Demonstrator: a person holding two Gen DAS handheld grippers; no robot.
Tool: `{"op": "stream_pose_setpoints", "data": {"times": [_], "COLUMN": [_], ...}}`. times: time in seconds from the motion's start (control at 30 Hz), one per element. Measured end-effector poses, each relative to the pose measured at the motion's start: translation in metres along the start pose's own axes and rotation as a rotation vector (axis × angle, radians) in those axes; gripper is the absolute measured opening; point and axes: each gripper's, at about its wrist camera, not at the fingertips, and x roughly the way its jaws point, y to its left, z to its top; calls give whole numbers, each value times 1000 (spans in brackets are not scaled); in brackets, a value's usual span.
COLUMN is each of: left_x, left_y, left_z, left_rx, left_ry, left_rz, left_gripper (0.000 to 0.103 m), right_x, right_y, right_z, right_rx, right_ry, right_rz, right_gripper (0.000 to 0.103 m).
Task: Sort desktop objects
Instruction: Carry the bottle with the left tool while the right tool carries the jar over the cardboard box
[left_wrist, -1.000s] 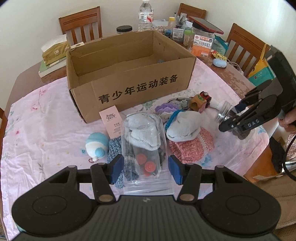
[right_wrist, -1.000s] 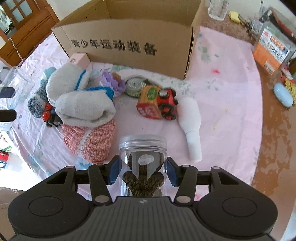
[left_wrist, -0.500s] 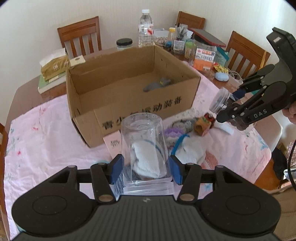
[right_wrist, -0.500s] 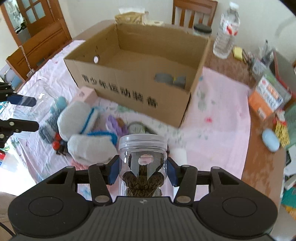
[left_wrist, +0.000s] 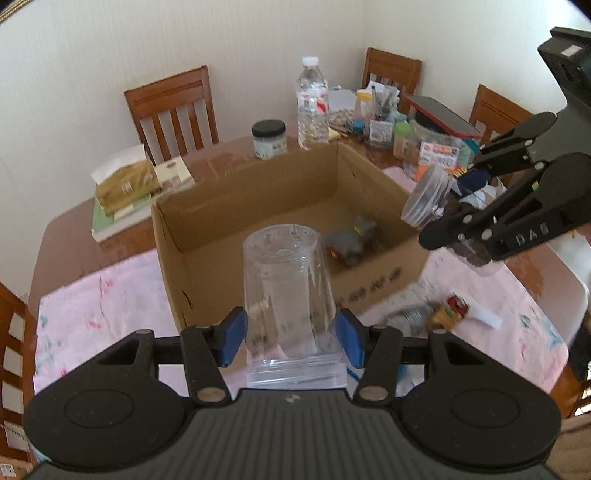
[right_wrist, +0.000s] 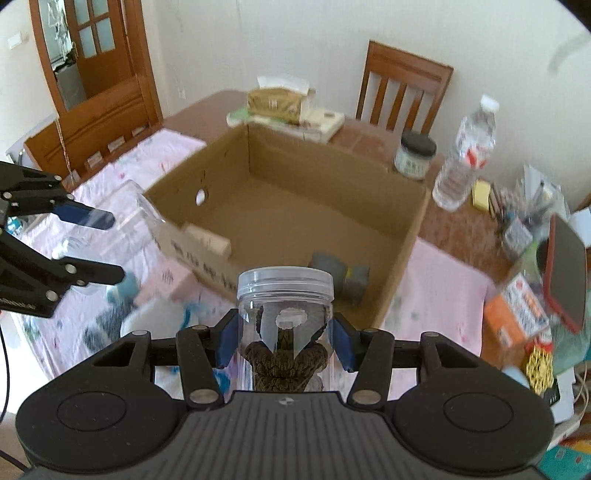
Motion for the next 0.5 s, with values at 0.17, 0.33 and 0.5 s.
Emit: {"op": "stream_pose_setpoints", "data": {"times": [0.17,0.33,0.5], "left_x": [14,27,43], "left_y": [14,27,38], "left_z": [19,35,43], "left_rx": [-4,-12,-31], "left_ry": [-13,-13,2], "left_rz": [11,17,19], "left_gripper": [54,54,54], "right_x": [9,19,32], "right_y": [-1,-3,-5], "right_z": [23,42,57], "right_rx": [-14,-10,6], "right_ry": [-20,-30,-32], "right_rz": [3,9,11], "right_gripper": [57,57,57]}}
